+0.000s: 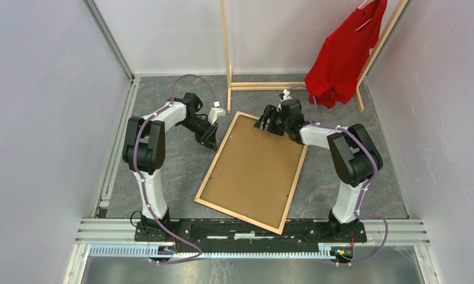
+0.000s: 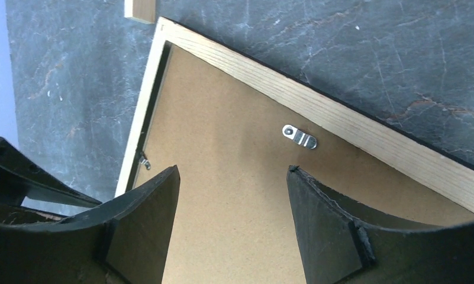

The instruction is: Put the photo into the frame

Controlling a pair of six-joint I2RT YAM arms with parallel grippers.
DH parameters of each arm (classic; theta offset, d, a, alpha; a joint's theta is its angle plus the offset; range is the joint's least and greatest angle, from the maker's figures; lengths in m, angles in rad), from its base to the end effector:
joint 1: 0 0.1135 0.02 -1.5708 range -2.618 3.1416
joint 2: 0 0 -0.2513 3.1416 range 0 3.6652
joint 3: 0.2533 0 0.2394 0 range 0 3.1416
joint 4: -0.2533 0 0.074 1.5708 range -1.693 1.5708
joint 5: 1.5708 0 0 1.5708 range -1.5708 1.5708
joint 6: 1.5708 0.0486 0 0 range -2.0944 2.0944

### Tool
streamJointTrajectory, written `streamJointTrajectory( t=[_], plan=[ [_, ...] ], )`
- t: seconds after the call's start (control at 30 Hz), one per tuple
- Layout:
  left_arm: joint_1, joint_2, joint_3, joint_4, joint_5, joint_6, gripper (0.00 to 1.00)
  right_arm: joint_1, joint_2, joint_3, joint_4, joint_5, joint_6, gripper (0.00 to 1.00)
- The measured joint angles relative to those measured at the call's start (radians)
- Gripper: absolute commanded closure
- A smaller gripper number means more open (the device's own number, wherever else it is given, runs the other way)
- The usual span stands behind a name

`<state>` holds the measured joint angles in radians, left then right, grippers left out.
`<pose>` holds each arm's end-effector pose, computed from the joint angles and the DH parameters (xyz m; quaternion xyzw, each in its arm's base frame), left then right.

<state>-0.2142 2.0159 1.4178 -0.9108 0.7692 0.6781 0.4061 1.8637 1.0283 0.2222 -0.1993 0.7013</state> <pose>0.3448 -0.1096 0.1507 0.4103 0.8308 -0.3584 0.1141 0.3563 0.1637 0.1525 0.0845 0.8803 0.3162 0.3435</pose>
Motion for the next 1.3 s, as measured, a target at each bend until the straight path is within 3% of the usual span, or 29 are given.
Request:
streamJointTrajectory(
  t=[0.33, 1.3],
  plan=[
    [-0.006, 0.003, -0.002, 0.000, 0.000, 0.000, 0.76, 0.000, 0.038, 0.024, 0.000, 0.018, -0.008, 0.27],
    [-0.024, 0.019, -0.018, -0.001, -0.006, 0.035, 0.81, -0.001, 0.088, 0.085, 0.006, 0.063, -0.018, 0.28]
  ],
)
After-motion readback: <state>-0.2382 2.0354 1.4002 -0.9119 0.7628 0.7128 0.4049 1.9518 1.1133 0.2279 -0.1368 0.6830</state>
